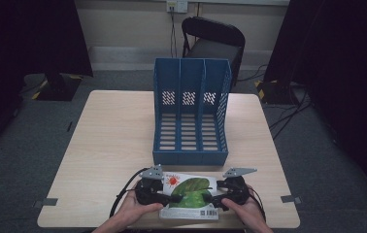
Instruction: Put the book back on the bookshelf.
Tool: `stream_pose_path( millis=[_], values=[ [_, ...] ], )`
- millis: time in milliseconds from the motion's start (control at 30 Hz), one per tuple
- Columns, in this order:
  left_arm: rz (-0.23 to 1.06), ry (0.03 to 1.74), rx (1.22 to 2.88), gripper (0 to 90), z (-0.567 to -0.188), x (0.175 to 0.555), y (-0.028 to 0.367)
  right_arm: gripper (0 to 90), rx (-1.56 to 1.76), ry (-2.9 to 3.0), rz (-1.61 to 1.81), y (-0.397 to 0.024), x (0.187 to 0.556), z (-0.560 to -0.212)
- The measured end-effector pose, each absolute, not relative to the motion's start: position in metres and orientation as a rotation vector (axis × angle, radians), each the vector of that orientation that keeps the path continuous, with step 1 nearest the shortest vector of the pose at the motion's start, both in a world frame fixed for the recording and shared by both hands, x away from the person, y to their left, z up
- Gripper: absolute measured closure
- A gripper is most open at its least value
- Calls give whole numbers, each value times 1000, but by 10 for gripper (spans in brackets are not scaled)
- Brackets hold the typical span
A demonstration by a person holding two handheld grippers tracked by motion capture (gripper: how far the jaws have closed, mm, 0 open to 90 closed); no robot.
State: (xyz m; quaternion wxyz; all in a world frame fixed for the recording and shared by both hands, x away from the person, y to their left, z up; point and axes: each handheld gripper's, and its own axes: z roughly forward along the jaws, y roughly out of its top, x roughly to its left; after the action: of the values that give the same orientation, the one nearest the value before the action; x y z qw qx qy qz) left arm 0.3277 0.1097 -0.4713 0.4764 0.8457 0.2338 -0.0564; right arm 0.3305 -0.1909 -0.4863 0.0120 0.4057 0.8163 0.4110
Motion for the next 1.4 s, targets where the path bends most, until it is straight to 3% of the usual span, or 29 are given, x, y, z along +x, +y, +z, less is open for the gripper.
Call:
stream_pose_path(
  millis=[433,467,633,767,800,867,1100,1400],
  values=[
    [-63,489,2092,666,-465,322,108,184,1145,2541,1357,-191,324,-479],
    [-49,483,2092,671,-464,321,109,242,1129,2513,1385,-194,322,-475],
    [-56,484,2081,701,-463,322,112,321,1128,2482,1457,-201,321,-469],
    [3,460,2109,744,-461,320,112,428,1111,2461,1541,-205,319,-462],
    [75,427,2170,771,-461,317,109,456,1105,2460,1569,-206,318,-460],
    [132,374,2232,824,-465,312,104,433,1065,2467,1582,-204,316,-457],
    [74,429,2206,787,-466,317,107,470,988,2494,1532,-200,312,-457],
    [116,561,2138,643,-460,318,134,525,939,2509,1535,-202,311,-457]
  ],
)
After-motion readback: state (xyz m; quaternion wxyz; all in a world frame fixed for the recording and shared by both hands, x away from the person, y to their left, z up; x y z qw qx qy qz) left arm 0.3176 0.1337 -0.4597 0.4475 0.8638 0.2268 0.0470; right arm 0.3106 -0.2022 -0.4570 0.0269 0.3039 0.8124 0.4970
